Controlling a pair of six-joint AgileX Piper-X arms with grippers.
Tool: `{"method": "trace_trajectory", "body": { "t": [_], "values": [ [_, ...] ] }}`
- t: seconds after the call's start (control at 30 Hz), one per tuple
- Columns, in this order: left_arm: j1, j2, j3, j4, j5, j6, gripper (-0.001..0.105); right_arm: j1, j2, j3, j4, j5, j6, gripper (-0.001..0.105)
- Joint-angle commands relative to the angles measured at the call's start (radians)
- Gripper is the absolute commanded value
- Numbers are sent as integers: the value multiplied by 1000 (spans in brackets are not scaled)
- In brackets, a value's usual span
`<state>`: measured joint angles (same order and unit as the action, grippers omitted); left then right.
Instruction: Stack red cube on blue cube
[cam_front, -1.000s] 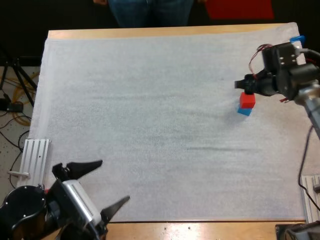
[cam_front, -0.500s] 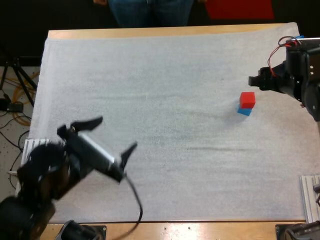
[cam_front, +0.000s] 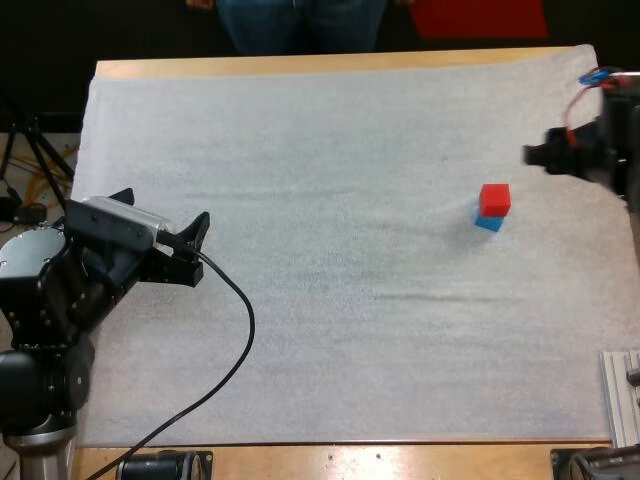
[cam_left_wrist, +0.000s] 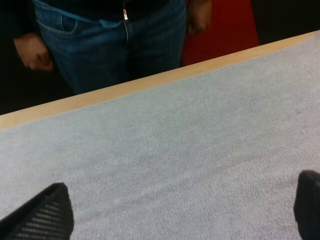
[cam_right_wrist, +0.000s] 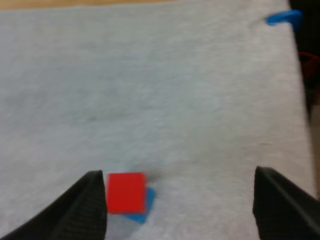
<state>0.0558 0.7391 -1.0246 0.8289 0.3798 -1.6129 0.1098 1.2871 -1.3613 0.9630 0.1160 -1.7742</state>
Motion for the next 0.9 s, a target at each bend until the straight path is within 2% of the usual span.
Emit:
{"method": "trace_trajectory", "body": {
  "t": [0.0,0.23,0.33,0.63,0.87],
  "values": [
    [-1,-6,-5,-12,15,-2,87,-21,-24,-9,-5,-9,-13,61],
    [-1,-6,-5,-12,15,-2,87,-91,-134,-5,7,-3,-37,61],
    [-1,-6,-5,-12,15,-2,87,-95,-214,33,2,-1,-62,61],
    [-1,-48,-5,56,15,-2,87,-95,-519,253,-18,-1,-65,61],
    [-62,-192,-5,118,17,35,87,-95,-758,389,-17,-1,-62,61]
  ]
}}
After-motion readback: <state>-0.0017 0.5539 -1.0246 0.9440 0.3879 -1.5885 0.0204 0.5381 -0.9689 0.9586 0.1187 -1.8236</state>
